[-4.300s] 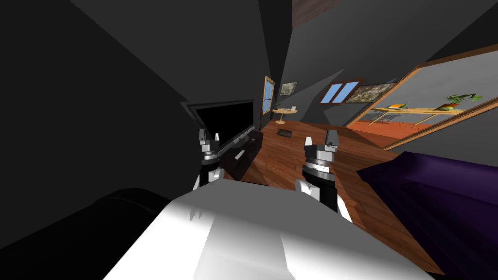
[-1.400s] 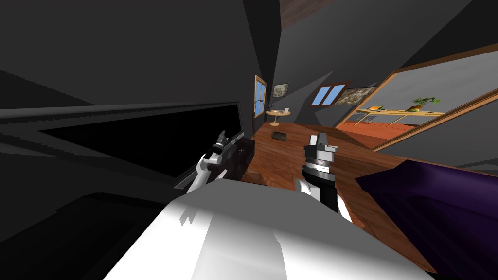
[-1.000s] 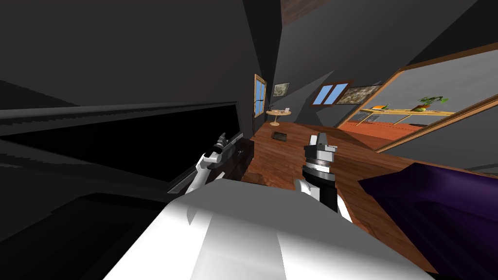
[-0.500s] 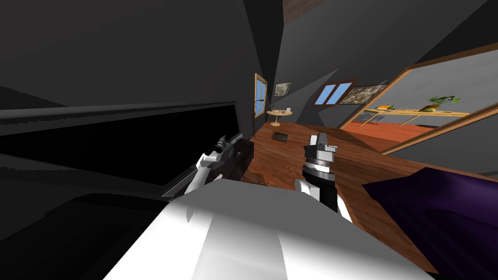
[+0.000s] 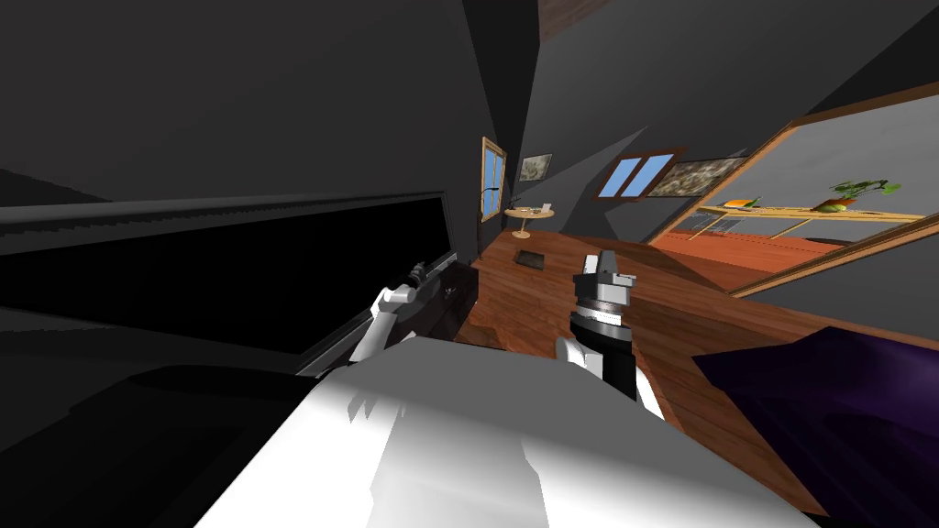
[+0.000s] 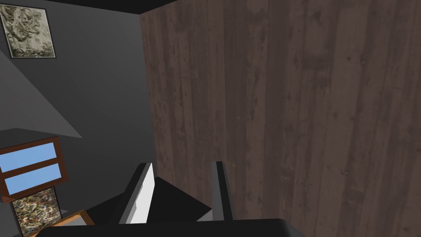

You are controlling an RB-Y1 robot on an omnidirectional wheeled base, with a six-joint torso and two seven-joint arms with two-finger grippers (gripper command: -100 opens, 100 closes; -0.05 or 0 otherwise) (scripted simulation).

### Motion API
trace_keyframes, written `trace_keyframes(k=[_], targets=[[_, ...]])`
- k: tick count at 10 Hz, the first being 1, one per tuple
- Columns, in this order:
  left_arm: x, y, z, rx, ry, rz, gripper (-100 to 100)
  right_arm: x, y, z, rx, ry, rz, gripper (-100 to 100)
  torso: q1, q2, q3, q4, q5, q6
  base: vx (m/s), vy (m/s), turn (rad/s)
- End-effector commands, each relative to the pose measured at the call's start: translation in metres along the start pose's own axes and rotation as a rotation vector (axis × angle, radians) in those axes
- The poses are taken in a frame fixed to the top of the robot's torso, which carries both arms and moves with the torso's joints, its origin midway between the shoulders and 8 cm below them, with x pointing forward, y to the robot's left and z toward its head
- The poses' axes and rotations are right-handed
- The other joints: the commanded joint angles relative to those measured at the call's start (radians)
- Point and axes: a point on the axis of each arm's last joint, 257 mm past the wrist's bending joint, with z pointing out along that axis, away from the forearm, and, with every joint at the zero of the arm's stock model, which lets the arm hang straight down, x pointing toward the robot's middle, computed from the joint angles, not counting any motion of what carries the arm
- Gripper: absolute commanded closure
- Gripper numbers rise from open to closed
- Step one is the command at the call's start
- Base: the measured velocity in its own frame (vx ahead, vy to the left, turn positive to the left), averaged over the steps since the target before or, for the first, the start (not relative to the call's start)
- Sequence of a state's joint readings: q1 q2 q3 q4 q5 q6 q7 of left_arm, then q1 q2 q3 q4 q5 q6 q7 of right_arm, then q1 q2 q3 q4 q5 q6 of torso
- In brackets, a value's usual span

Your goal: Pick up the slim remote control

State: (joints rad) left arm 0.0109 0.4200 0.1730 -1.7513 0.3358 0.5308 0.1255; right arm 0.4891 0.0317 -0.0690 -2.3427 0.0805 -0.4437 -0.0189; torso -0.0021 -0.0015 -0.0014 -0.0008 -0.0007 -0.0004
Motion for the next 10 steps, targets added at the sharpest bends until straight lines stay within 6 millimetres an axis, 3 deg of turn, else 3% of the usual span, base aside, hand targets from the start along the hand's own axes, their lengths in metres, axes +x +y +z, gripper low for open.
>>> trace_keyframes(k=[1,6,7,10], targets=[[-0.012,0.019,0.004,-0.067,-0.022,-0.034,-100,0.000,0.000,0.000,0.000,0.000,0.000,0,0.000,0.000,0.000,0.000,0.000,0.000,0.037,-0.034,0.067],[-0.036,0.078,0.003,-0.266,-0.079,-0.108,-100,0.000,0.000,0.000,0.000,0.000,0.000,0,-0.001,-0.001,-0.001,0.000,0.000,0.000,0.051,-0.039,0.059],[-0.036,0.079,0.003,-0.270,-0.079,-0.108,-100,0.000,0.000,0.000,0.000,0.000,0.000,0,-0.001,0.000,0.000,0.000,0.000,0.000,0.012,-0.017,-0.006],[-0.057,0.126,-0.005,-0.415,-0.135,-0.188,-100,0.000,0.000,0.000,0.000,0.000,0.000,0,0.000,0.001,0.000,0.000,0.000,0.000,0.032,-0.032,0.082]])
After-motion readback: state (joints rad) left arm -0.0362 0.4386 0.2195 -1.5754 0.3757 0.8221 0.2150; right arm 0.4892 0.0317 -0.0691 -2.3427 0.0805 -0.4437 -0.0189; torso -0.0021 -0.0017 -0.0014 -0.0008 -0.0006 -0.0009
